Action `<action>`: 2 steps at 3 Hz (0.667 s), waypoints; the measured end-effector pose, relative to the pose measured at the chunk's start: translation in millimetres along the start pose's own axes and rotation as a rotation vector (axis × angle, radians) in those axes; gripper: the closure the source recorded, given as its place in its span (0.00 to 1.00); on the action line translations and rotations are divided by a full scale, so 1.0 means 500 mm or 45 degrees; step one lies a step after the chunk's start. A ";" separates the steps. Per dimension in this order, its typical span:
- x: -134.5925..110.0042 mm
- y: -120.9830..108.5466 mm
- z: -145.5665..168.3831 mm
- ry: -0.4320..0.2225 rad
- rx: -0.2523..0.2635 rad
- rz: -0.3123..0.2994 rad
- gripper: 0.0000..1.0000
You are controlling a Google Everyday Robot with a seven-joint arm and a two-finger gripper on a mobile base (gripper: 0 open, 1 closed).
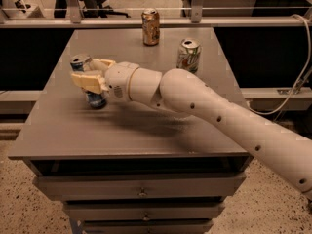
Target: Place redbull can upright
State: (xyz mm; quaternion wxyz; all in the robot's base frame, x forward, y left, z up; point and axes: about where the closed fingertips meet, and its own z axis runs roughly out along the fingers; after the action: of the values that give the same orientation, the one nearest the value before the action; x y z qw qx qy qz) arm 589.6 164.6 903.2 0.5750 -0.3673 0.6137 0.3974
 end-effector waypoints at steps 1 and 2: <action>0.008 0.003 -0.008 0.005 0.001 0.009 0.36; 0.020 0.009 -0.036 0.027 0.014 0.009 0.12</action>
Offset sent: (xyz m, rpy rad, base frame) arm -0.0257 -0.0376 -0.0193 -0.0435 0.0286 -0.0321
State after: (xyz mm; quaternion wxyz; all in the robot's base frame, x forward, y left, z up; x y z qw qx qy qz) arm 577.3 150.0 893.8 0.5690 -0.3661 0.6234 0.3919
